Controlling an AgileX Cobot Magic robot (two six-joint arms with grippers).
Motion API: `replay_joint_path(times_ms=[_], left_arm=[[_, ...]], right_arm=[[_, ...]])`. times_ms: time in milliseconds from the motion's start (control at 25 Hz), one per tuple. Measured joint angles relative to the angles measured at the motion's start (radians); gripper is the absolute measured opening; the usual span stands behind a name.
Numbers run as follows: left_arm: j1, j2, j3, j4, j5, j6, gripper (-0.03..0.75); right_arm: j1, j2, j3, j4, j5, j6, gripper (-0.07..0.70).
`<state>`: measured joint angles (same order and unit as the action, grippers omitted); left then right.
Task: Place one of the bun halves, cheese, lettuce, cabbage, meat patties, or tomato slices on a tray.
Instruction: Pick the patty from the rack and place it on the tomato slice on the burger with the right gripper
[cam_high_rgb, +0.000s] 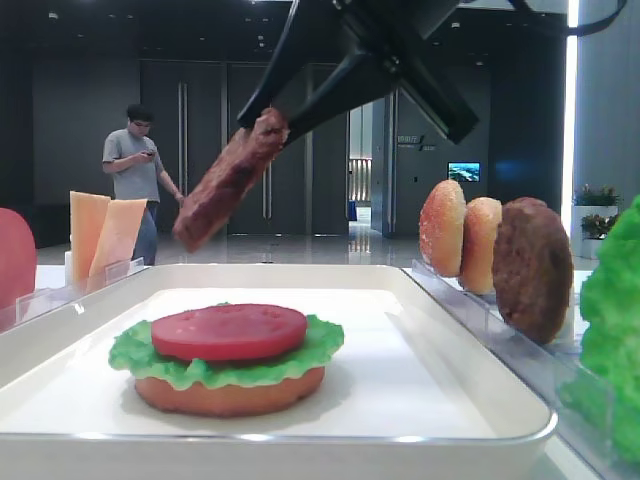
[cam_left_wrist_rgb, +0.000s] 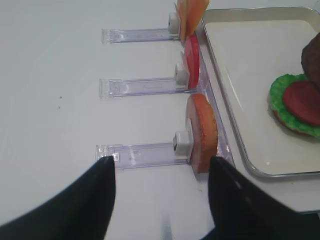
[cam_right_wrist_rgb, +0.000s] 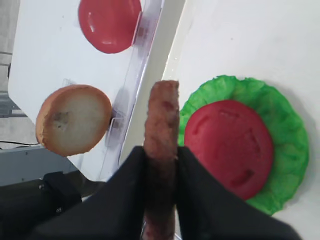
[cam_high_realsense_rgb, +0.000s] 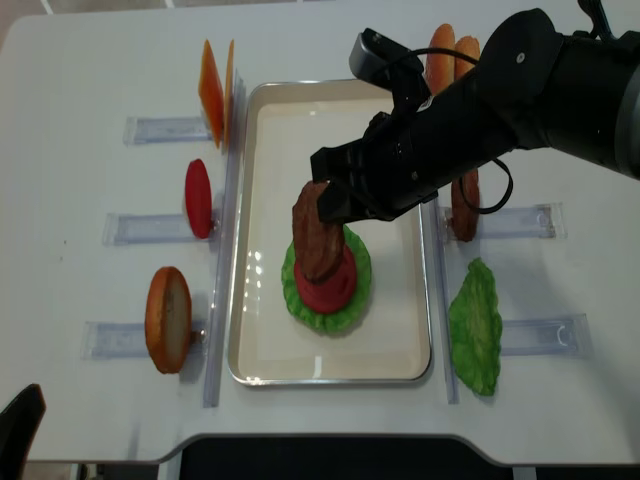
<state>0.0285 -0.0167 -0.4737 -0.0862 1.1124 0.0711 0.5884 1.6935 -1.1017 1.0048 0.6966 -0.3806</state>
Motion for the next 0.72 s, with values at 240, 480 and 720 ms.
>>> replay_joint_path(times_ms=[240,480,720], left_arm=[[0.0,0.0,0.0,0.0,0.0,0.0,0.454],[0.0,0.0,0.0,0.0,0.0,0.0,0.454],[0.0,0.0,0.0,0.0,0.0,0.0,0.454]], right_arm=[[-0.021,0.028,0.018,0.091,0.005,-0.076,0.127],[-0.021,0.047,0.022,0.142,0.022,-0.138,0.127],[-0.021,0.104,0.022,0.21,0.039,-0.209,0.127]])
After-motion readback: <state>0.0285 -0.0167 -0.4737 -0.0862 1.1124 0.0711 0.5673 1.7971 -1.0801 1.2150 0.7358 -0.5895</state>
